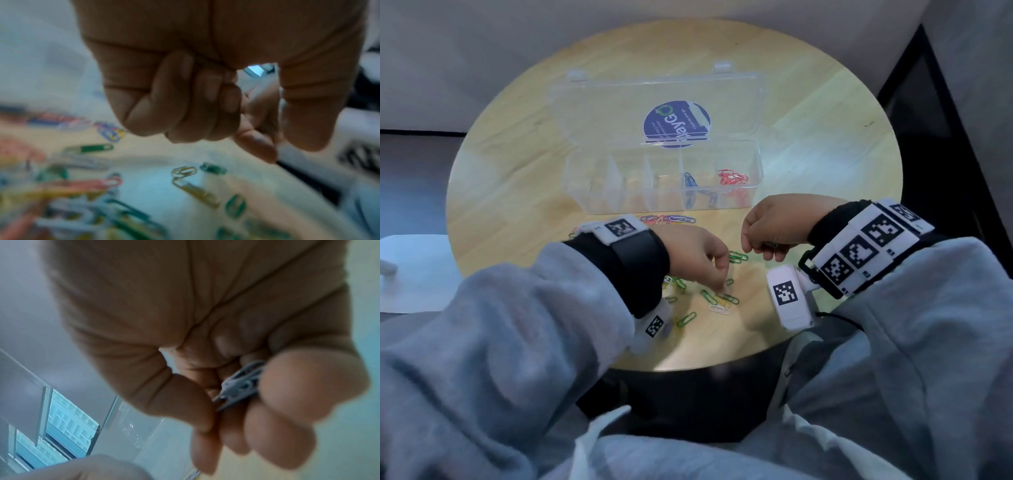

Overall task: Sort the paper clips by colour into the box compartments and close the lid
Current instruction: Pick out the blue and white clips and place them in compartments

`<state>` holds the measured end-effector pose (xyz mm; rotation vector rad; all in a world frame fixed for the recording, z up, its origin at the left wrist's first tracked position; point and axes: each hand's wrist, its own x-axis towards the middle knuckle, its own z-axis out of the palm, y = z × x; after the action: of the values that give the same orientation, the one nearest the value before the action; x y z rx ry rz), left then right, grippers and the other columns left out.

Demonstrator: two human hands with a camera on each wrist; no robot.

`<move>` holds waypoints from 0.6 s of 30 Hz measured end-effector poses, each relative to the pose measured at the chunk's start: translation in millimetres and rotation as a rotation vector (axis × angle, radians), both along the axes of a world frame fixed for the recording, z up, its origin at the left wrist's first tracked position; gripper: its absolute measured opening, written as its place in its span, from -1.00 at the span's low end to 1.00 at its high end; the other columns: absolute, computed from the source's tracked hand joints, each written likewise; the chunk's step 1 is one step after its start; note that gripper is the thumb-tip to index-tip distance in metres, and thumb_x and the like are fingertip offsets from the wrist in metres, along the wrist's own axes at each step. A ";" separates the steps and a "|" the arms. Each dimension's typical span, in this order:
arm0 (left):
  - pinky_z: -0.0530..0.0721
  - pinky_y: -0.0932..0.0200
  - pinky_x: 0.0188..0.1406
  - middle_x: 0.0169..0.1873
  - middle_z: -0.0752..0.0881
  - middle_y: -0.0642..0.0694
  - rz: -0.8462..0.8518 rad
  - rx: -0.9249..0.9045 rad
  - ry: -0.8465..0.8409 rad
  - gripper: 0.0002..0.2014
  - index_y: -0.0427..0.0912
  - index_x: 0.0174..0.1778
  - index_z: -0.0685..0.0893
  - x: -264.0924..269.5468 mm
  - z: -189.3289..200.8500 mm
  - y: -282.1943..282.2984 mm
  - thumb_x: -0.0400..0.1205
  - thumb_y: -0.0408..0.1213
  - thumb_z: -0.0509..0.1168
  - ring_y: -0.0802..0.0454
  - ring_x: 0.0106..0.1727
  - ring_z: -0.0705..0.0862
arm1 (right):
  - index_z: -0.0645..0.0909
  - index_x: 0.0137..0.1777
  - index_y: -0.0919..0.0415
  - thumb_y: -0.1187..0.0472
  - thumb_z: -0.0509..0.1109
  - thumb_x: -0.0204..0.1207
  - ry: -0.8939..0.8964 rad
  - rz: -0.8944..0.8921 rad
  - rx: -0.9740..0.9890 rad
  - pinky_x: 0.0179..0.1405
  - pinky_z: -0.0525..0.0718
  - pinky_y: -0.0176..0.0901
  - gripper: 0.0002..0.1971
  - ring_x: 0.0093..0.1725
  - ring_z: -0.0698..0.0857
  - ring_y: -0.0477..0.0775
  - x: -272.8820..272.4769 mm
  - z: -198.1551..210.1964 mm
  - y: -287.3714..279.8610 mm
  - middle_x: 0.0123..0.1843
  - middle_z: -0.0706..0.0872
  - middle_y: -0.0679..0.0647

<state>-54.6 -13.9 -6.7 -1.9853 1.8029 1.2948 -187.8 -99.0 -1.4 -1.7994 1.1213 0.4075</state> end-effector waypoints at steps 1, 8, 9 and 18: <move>0.37 0.24 -0.40 -0.54 0.49 0.10 -0.080 -0.029 -0.094 -0.92 0.08 -0.24 0.66 -3.8 -0.1 1.6 0.43 -0.09 0.44 0.18 -0.46 0.45 | 0.61 -0.26 0.28 0.40 0.23 0.48 0.010 0.017 -0.012 -0.44 0.57 -0.26 -0.84 -0.44 0.54 0.02 -0.3 0.7 0.4 -0.41 0.56 0.08; 0.29 0.28 -0.50 -0.48 0.47 0.07 -0.286 -0.086 -0.261 -0.86 0.09 -0.11 0.70 -14.1 -7.4 4.1 0.46 -0.04 0.44 0.22 -0.46 0.43 | 0.61 -0.20 0.23 0.22 0.40 0.43 0.047 0.058 -0.088 -0.30 0.58 -0.17 -0.92 -0.39 0.56 0.08 -2.9 2.3 -0.3 -0.34 0.62 0.09; 0.28 0.28 -0.51 -0.48 0.47 0.08 -0.307 -0.086 -0.263 -0.85 0.07 -0.07 0.72 -15.3 -8.5 5.3 0.47 -0.06 0.44 0.23 -0.45 0.42 | 0.61 -0.21 0.22 0.21 0.41 0.43 0.046 0.055 -0.097 -0.32 0.58 -0.20 -0.91 -0.42 0.55 0.06 -3.4 2.7 -0.6 -0.35 0.62 0.07; 0.31 0.25 -0.46 -0.38 0.53 0.11 -0.390 -0.114 -0.300 -0.86 0.02 -0.05 0.73 -24.8 -11.9 7.8 0.50 -0.14 0.39 0.05 -0.23 0.52 | 0.59 -0.23 0.21 0.16 0.42 0.44 0.034 0.056 -0.146 -0.34 0.54 -0.24 -0.87 -0.48 0.55 0.01 -2.7 4.4 -1.4 -0.36 0.63 0.06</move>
<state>-79.4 -6.1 -18.7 -1.6527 2.0102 0.7520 -190.5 -100.5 3.1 -1.9614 1.1511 0.3994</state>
